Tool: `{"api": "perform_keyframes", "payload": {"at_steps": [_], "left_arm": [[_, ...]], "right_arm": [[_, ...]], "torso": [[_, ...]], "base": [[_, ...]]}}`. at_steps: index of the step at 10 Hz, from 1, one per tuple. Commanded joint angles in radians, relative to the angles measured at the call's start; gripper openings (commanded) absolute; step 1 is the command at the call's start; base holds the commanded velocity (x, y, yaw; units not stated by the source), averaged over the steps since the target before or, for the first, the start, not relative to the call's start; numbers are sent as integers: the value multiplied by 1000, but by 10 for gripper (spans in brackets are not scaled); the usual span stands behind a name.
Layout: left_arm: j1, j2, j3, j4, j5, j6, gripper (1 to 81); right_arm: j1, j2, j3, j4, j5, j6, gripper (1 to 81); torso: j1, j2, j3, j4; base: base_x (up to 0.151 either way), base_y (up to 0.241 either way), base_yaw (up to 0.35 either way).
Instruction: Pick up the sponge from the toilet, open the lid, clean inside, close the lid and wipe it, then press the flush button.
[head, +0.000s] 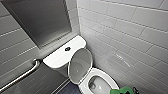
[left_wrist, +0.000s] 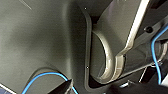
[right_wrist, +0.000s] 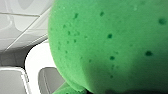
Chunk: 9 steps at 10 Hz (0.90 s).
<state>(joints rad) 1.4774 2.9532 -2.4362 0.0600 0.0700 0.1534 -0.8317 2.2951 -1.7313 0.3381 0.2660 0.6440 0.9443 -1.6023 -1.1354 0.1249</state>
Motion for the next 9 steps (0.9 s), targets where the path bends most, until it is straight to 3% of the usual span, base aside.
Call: {"api": "perform_keyframes", "payload": {"at_steps": [1,3,5,9], "left_arm": [[25,-8,11,0,80,5,811],[25,-6,9,1,79,3,811],[25,-8,11,0,70,3,811],[25,-8,8,0,65,3,811]], "right_arm": [[-37,-110,131,-1,16,-21,10],[-79,-158,188,-16,44,-44,10],[-36,-179,251,-59,30,-92,10],[159,-106,231,-74,-154,-130,10]], "torso": [[0,0,0,0],[0,0,0,0],[0,0,0,0],[0,0,0,0]], "base": [[0,0,0],[0,0,0],[0,0,0],[0,0,0]]}}
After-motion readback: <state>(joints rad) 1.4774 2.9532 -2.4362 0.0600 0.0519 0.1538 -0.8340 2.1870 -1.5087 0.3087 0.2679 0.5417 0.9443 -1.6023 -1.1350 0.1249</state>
